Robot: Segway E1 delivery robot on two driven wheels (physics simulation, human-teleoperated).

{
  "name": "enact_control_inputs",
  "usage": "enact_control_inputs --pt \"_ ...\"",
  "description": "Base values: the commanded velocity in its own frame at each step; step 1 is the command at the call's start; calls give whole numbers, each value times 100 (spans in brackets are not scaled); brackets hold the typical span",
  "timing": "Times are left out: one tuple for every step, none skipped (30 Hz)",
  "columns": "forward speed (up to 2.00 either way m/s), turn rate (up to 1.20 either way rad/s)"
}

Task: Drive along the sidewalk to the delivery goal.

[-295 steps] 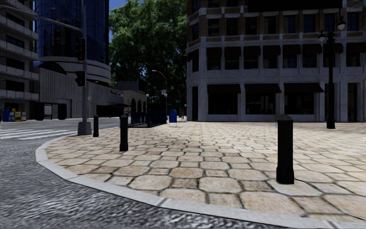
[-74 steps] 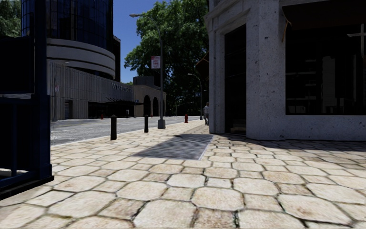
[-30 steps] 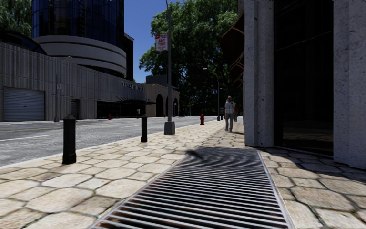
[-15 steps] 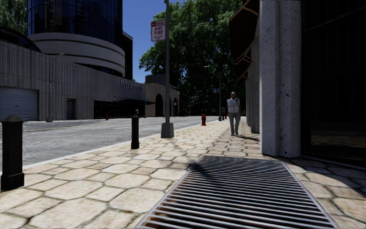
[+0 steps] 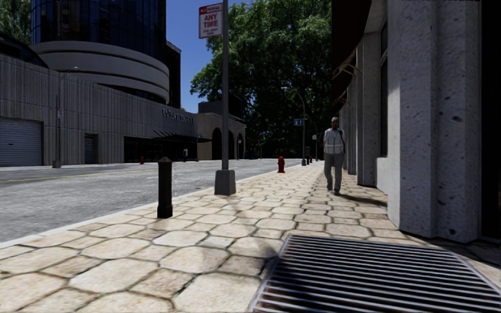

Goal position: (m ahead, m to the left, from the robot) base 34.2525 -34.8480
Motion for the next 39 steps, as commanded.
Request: enact_control_inputs --pt "200 0" --pt "200 0" --pt "200 0" --pt "200 0" --pt "200 0" --pt "200 0" --pt "200 0" --pt "200 0" --pt "200 0" --pt "200 0" --pt "200 0" --pt "200 0" --pt "200 0" --pt "200 0" --pt "200 0" --pt "200 0" --pt "200 0" --pt "200 0" --pt "200 0" --pt "200 -6" --pt "200 -6" --pt "200 -19" --pt "200 -27" --pt "200 -36" --pt "200 -36" --pt "200 -38" --pt "200 -41" --pt "200 -47" --pt "200 -55" --pt "200 -55" --pt "200 -57" --pt "200 -57" --pt "200 -57" --pt "200 -57" --pt "200 -57" --pt "200 -57" --pt "200 -57" --pt "200 -57" --pt "200 -57"
